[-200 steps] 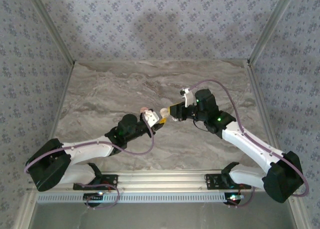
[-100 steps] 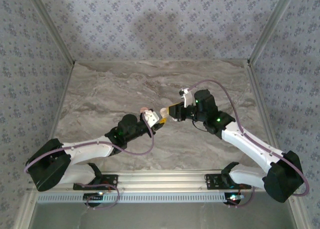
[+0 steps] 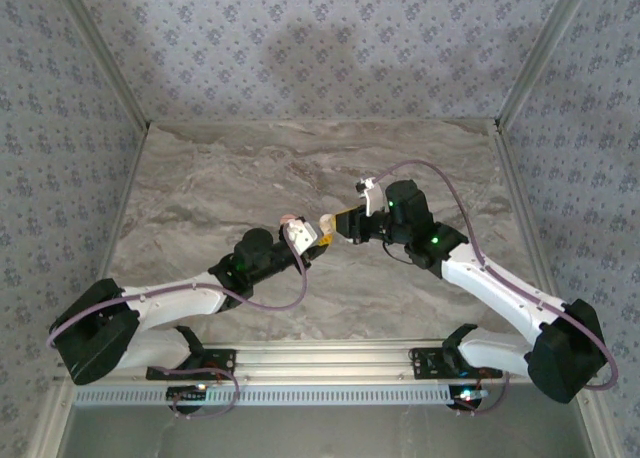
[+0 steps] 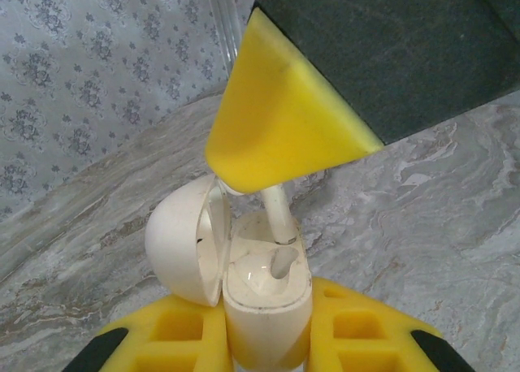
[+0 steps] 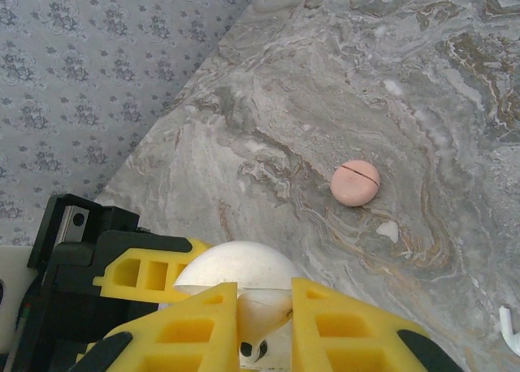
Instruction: Insert the wireless bluetooth earbuds into the charging case
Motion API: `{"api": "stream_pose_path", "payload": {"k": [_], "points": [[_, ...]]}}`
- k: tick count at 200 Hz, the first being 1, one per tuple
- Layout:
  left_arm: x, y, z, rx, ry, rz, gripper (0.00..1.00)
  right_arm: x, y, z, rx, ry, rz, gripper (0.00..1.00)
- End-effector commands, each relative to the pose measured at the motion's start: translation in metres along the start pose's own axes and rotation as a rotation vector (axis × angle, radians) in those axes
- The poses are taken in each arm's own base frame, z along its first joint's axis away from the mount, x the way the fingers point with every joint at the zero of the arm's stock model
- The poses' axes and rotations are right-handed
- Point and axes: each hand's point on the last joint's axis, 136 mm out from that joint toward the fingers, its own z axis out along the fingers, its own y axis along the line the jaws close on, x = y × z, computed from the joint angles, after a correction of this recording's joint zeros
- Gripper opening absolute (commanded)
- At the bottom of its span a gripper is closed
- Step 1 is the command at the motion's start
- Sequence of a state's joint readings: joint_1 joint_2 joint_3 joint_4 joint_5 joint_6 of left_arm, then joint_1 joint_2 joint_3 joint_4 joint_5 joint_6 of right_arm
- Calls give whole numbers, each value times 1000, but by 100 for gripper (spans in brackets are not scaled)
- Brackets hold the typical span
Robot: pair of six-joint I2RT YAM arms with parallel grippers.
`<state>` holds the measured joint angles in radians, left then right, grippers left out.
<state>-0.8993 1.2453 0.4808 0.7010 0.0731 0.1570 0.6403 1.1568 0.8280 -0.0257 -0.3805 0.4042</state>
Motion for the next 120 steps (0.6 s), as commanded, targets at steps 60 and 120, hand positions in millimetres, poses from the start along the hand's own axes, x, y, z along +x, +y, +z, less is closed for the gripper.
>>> {"api": "stream_pose_path", "payload": {"k": [60, 120], "points": [[-26, 6, -3, -33, -82, 10, 11, 8, 7, 6, -23, 21, 11, 19], [-27, 9, -4, -48, -84, 8, 11, 14, 5, 10, -3, 41, 27, 19]]}}
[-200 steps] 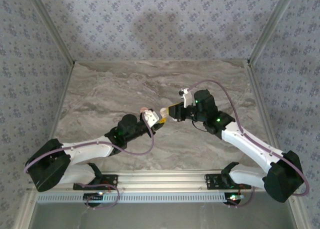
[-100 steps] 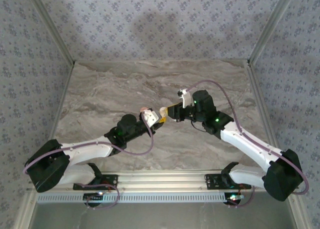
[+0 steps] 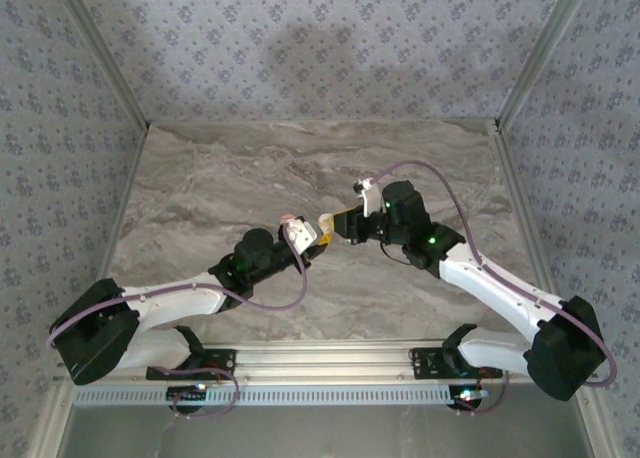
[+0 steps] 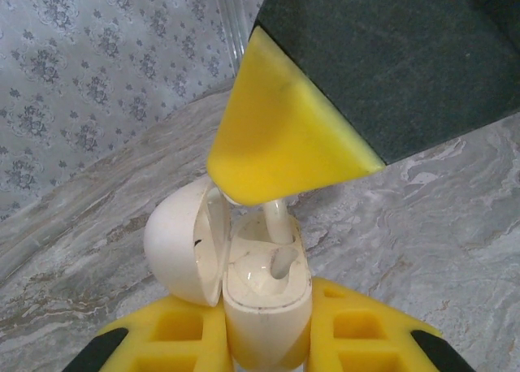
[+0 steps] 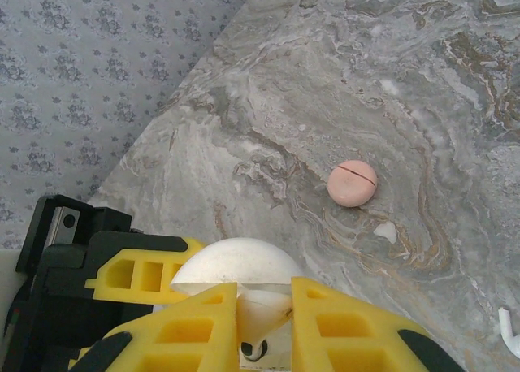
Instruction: Insert the wireless bluetooth earbuds into the charging case
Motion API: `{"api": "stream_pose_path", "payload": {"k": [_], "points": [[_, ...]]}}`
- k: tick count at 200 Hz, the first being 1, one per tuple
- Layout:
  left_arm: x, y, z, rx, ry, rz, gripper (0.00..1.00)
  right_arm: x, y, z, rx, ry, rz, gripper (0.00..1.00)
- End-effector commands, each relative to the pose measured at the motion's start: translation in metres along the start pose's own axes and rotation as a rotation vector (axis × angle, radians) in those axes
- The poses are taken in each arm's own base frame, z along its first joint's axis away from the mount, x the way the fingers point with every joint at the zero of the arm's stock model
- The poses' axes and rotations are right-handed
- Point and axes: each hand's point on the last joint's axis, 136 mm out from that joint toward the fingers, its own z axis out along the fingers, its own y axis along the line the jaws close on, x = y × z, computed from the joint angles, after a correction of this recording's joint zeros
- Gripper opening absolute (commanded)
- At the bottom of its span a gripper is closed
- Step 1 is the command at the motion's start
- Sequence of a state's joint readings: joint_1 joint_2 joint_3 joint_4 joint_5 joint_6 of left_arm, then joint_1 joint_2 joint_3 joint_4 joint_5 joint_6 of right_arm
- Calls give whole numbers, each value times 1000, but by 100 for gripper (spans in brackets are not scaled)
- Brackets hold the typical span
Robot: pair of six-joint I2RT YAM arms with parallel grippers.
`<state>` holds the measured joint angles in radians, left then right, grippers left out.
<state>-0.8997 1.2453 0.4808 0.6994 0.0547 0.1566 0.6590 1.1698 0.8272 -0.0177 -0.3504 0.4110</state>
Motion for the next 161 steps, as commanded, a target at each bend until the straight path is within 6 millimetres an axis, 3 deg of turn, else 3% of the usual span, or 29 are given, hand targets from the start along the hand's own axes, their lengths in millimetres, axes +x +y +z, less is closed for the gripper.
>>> {"api": "stream_pose_path", "payload": {"k": [1, 47, 84, 113, 161], "points": [[-28, 6, -4, -31, -88, 8, 11, 12, 6, 5, -20, 40, 26, 20], [-27, 9, -4, -52, -86, 3, 11, 14, 4, 8, 18, 38, 67, 25], [-27, 9, -4, -51, -84, 3, 11, 10, 5, 7, 18, 29, 65, 37], [-24, 9, -4, -51, -73, 5, 11, 2, 10, 1, 17, 11, 41, 44], [-22, 9, -5, -52, -64, 6, 11, -11, 10, -18, 36, -25, 7, 46]]}}
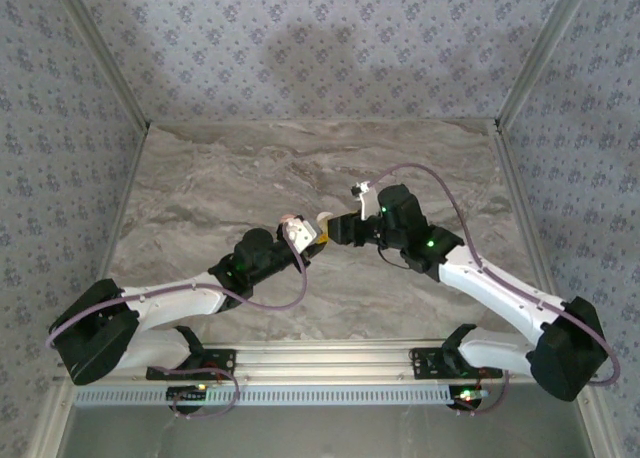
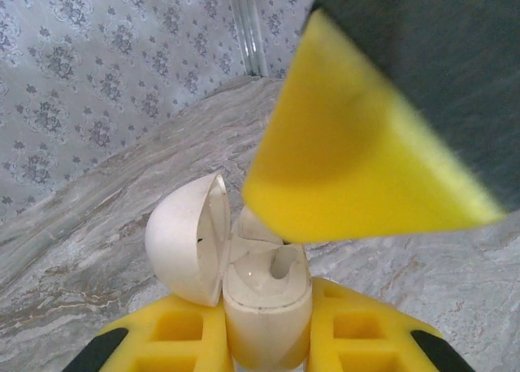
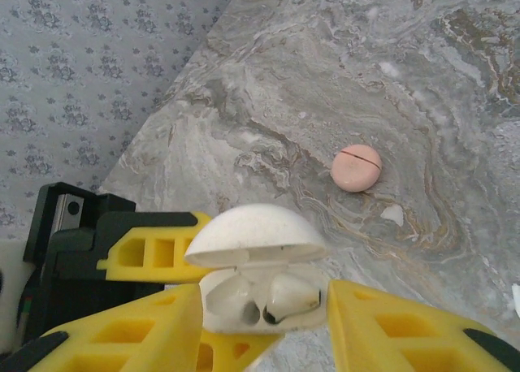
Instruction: Insert the wireless bluetooth earbuds into the charging case
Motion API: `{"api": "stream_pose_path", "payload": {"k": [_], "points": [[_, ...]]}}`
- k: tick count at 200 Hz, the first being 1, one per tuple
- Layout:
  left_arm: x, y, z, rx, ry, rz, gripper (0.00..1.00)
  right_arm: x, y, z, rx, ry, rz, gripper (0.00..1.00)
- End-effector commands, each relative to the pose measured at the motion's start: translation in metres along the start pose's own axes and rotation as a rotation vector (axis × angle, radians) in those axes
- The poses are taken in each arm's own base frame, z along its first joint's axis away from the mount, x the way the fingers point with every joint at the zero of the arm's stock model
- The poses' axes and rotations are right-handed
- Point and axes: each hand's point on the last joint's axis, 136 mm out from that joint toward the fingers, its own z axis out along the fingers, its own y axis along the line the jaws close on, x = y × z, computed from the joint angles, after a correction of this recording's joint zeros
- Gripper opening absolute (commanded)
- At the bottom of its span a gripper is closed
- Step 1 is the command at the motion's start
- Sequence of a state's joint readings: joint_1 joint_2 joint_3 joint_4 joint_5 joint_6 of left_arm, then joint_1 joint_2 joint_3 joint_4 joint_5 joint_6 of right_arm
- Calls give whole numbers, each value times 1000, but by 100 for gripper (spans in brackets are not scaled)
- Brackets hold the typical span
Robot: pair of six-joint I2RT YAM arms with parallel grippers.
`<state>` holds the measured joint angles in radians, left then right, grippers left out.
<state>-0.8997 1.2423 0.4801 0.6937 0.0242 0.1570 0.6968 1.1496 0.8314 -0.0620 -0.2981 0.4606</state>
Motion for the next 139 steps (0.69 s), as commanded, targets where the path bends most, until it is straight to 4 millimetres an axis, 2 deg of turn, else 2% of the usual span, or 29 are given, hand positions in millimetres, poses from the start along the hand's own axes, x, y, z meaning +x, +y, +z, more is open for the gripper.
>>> {"api": "stream_pose_path", "payload": {"k": [1, 51, 139], "points": [[-23, 4, -4, -22, -72, 4, 11, -17, 6, -17, 8, -41, -33, 46], [-23, 3, -5, -18, -71, 5, 11, -19, 1, -21, 6, -28, -35, 48], [-26, 2, -5, -13, -75, 9, 11, -13, -6, -3, -21, 48, 1, 47]]}}
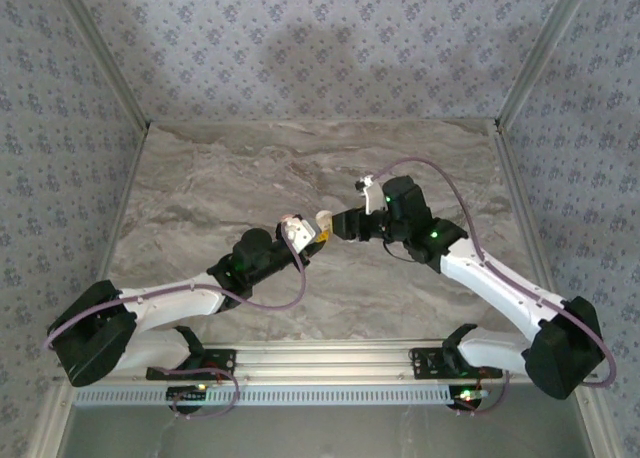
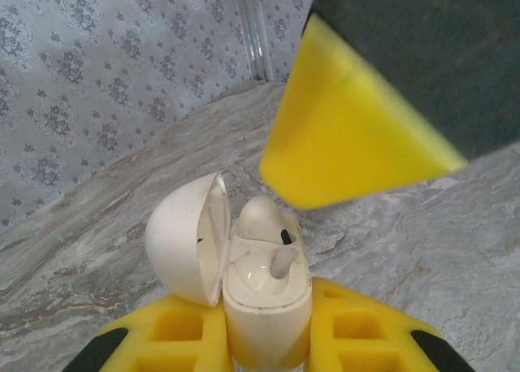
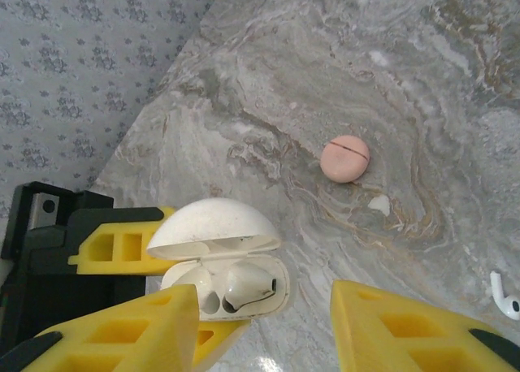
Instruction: Insert the wireless bluetooth earbuds into the charging case
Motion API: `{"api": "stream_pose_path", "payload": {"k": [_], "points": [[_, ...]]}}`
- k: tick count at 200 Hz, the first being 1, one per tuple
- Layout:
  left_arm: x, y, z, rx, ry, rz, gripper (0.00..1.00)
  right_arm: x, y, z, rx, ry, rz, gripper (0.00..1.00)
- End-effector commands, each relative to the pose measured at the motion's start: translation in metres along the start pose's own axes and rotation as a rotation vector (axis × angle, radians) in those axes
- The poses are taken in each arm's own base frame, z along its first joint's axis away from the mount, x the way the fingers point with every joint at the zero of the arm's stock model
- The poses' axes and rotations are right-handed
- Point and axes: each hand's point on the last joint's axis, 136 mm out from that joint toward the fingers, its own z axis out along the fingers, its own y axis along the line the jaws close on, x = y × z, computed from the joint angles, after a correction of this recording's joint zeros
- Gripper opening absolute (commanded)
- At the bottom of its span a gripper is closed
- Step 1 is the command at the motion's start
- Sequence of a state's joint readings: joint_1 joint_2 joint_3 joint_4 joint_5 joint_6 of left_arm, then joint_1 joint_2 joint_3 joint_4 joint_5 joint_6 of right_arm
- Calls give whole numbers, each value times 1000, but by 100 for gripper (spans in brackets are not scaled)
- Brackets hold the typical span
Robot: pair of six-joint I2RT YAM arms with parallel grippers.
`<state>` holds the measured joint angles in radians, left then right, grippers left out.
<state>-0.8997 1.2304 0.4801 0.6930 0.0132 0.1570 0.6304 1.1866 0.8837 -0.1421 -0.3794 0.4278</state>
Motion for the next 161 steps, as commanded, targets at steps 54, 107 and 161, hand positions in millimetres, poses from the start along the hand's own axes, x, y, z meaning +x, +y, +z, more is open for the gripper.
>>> {"api": "stream_pose_path", "payload": {"k": [54, 107, 161], "points": [[-22, 0, -4, 0, -66, 7, 11, 3, -16, 4, 27, 45, 19, 47], [-10, 2, -7, -17, -25, -3, 11, -4, -17, -11, 43, 54, -21, 47], [24, 11, -22, -90, 54, -84, 11, 20, -50, -17, 141, 274, 28, 48]]}}
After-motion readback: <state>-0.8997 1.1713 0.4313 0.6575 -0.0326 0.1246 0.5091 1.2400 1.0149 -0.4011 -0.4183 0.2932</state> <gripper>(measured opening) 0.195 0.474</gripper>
